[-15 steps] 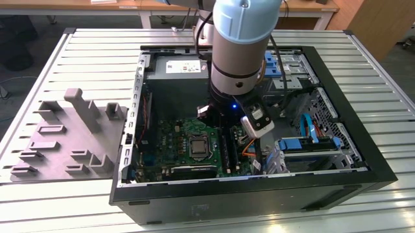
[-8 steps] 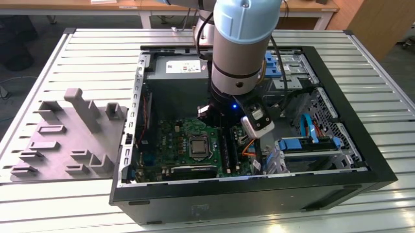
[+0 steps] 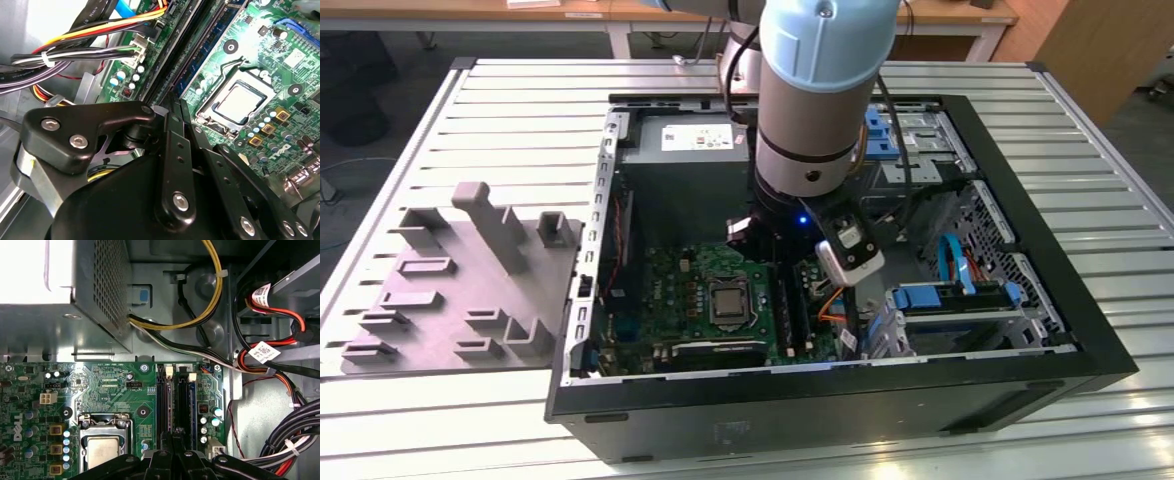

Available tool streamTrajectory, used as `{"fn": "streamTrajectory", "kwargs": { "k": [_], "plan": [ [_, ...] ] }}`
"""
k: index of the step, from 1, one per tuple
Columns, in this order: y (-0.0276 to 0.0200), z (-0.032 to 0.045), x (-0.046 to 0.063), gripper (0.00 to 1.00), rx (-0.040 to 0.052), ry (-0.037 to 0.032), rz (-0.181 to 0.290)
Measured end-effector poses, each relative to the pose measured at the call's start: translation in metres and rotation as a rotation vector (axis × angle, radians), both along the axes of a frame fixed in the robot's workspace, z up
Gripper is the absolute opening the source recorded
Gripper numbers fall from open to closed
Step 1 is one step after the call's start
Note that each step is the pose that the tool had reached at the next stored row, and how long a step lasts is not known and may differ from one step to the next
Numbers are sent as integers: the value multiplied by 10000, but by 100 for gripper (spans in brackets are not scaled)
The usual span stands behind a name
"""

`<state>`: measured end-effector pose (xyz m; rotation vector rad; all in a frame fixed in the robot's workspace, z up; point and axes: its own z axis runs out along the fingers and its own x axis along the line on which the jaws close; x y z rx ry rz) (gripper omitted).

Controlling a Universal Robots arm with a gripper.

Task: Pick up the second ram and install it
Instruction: 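Insert the second ram into the second slot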

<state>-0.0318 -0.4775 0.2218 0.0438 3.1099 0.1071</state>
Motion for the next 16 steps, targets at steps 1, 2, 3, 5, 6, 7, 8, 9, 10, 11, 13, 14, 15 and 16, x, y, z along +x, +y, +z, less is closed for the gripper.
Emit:
{"fn": "streamTrajectory", "kwargs": {
  "k": [1,2,3,5,6,7,8,9,10,11,13,14,15,16],
  "plan": [
    [0,-3,0,12,-2,1,0],
    [0,-4,0,12,-3,0,0],
    [0,-4,0,12,-2,1,0],
    [0,-7,0,12,11,0,0],
    [0,-10,0,12,16,-1,0],
    [0,-13,0,12,17,-1,0],
    [0,-13,0,12,16,0,0],
    [0,-13,0,12,19,0,0],
    [0,-13,0,12,20,0,0],
    [0,-14,0,12,22,-1,0],
    [0,-14,0,12,22,-1,0],
    [0,-14,0,12,25,-1,0],
    [0,-14,0,12,32,0,0],
    [0,-15,0,12,39,-2,0]
  ]
}}
